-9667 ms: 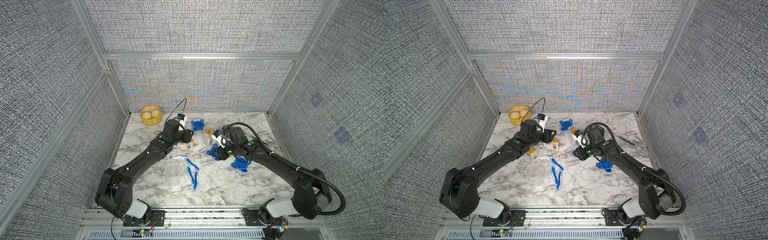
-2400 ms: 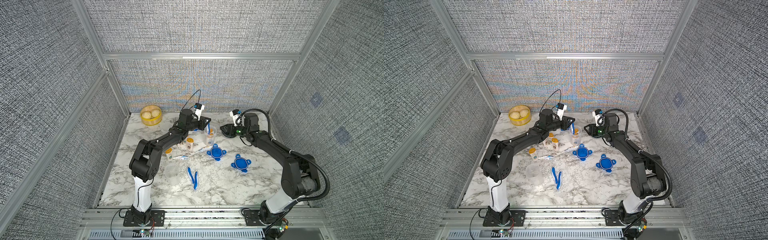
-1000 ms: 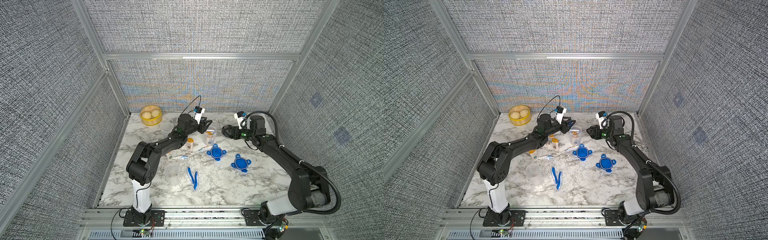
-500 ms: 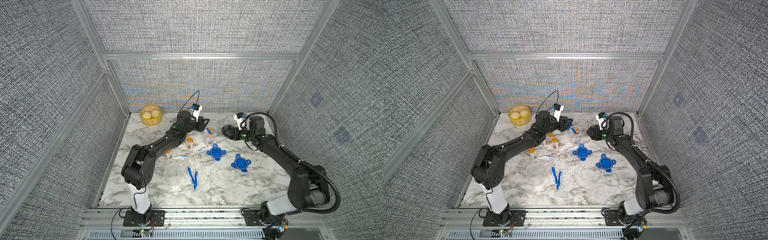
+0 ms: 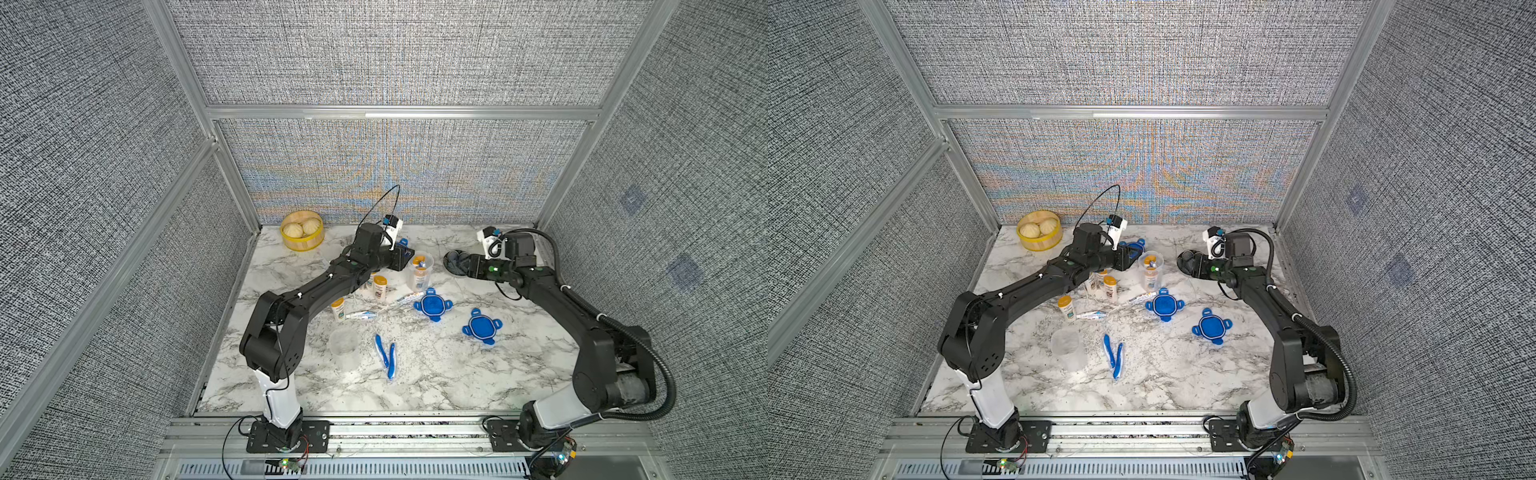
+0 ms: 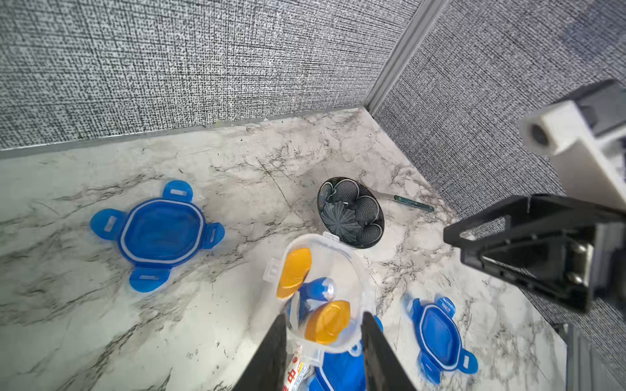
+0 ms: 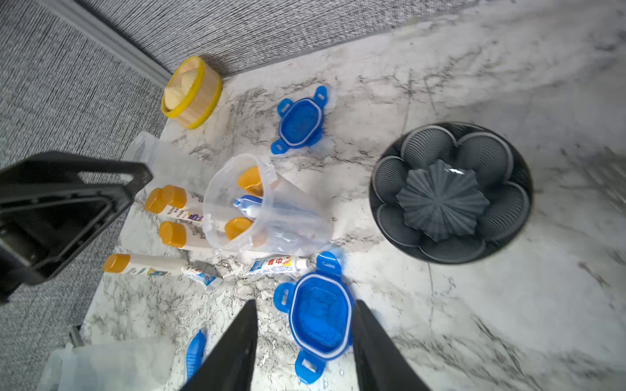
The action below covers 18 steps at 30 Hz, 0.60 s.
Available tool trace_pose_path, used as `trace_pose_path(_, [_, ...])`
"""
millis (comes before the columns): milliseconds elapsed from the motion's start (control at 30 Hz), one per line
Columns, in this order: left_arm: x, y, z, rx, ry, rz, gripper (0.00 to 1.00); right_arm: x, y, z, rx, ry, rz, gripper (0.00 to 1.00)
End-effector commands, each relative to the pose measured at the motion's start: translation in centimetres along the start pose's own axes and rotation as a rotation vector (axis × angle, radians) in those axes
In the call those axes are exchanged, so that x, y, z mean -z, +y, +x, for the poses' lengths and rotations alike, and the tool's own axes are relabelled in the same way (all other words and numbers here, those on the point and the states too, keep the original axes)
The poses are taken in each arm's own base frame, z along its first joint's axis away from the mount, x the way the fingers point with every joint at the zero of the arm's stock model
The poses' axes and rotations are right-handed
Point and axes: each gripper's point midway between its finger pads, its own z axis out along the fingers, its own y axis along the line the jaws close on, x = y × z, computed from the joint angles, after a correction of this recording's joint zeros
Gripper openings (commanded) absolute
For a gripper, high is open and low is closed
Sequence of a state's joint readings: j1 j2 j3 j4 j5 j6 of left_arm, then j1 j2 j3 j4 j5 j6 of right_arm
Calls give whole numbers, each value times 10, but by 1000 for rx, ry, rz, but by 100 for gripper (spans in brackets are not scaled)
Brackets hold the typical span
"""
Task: Pack away toiletry kits
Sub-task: Adjust the toiletry item in the container, then pick up the lid from the center of the board.
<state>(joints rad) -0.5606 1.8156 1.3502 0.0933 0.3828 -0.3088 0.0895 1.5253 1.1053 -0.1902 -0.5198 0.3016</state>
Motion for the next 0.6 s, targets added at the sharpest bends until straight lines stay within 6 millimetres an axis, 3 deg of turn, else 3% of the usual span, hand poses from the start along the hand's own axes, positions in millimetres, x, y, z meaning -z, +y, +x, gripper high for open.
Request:
trace_pose_path(0, [10, -22, 1, -82, 13, 85, 38, 16, -13, 3, -200, 16, 34, 48])
trace_pose_path(100, [16, -34, 9, -93, 34, 100, 43, 28, -31, 4, -301, 31, 101, 48])
trace_pose_path(233, [22, -48, 23, -61, 52, 114, 48, 34, -41, 30, -395, 142, 143, 48])
trace_pose_path(367, [21, -71, 46, -36, 95, 149, 48, 63, -60, 76, -366, 279, 291, 48])
trace_pose_path(567, [14, -102, 74, -61, 165, 181, 49, 105, -74, 145, -513, 354, 302, 49])
